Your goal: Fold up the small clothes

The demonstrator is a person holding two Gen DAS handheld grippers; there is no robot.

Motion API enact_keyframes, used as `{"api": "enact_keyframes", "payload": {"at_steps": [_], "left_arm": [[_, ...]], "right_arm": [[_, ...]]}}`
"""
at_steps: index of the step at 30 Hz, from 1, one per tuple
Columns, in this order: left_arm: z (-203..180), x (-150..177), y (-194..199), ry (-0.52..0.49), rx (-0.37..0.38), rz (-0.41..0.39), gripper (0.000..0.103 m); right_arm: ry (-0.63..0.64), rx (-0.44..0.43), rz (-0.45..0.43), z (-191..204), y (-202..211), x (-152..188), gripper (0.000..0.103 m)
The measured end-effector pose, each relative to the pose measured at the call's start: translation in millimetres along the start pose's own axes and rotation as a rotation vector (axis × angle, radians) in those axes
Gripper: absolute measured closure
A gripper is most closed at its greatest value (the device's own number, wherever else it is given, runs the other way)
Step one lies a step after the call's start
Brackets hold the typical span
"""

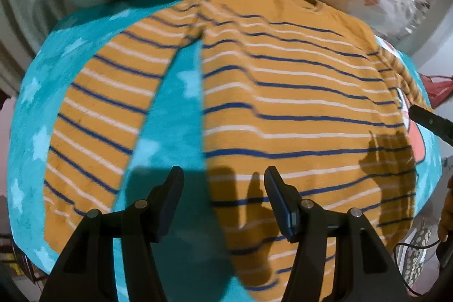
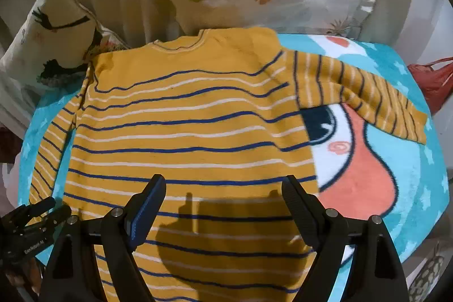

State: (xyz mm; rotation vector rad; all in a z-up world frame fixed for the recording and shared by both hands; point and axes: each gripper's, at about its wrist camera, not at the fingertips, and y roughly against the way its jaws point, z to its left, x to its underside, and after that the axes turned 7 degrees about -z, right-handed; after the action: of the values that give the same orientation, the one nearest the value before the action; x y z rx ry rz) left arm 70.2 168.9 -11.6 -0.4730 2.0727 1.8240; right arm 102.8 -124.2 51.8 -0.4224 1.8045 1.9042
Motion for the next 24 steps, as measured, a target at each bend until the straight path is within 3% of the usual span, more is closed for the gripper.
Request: {"api": "enact_keyframes", "payload": {"at_steps": [10,24], "left_arm": [[47,7,3,0.065,-0.012,0.010,0.045],[107,30,14,0.155,-0.096,0.018,0.045]], "right_arm": [[0.029,-0.029,0.062,40,-24,8,0.015],[0.055,-0.064,0.113,77,-38,14,0.015]]}}
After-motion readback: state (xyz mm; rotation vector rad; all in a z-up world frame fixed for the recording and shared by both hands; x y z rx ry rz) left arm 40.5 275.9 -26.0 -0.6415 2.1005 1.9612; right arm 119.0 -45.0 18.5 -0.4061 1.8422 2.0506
